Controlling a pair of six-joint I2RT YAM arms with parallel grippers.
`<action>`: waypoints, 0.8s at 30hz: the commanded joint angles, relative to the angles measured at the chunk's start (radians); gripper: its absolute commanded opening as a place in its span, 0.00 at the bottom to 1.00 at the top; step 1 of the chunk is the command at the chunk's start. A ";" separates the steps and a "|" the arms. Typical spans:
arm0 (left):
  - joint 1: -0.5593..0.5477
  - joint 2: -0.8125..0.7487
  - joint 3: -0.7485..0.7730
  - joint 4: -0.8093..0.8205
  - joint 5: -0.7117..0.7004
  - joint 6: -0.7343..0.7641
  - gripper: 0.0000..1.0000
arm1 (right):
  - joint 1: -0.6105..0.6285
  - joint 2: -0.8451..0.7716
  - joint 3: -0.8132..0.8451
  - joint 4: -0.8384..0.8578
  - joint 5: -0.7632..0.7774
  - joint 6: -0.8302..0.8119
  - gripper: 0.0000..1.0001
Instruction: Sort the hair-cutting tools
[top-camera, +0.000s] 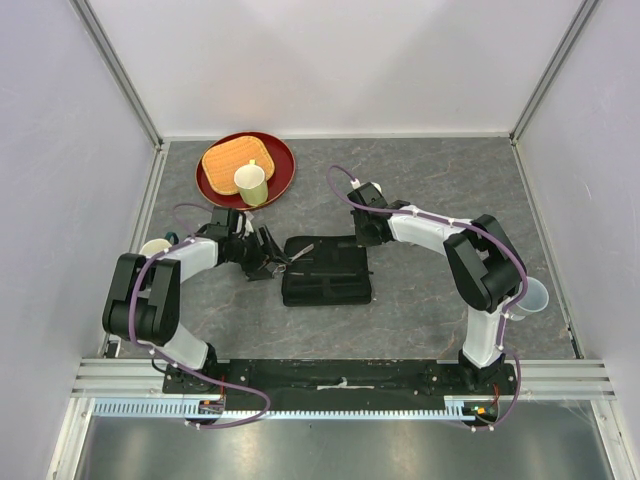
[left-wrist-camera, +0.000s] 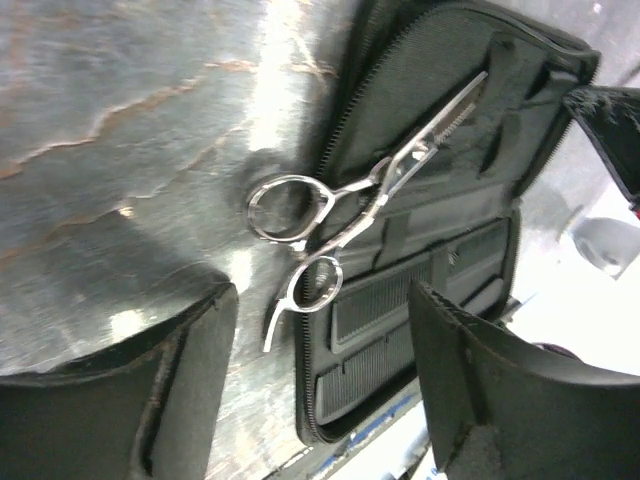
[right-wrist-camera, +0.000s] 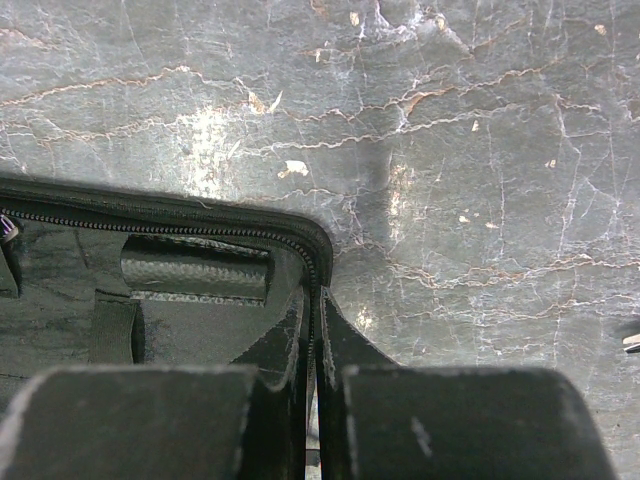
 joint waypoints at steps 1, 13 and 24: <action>0.004 -0.018 -0.001 -0.090 -0.162 0.065 0.63 | -0.002 0.044 0.000 0.028 -0.014 0.018 0.05; -0.007 0.030 0.036 -0.005 -0.115 0.053 0.23 | -0.002 0.041 -0.014 0.038 -0.012 0.024 0.04; -0.015 0.091 0.096 0.095 -0.096 0.035 0.22 | -0.002 0.038 -0.023 0.042 -0.015 0.025 0.04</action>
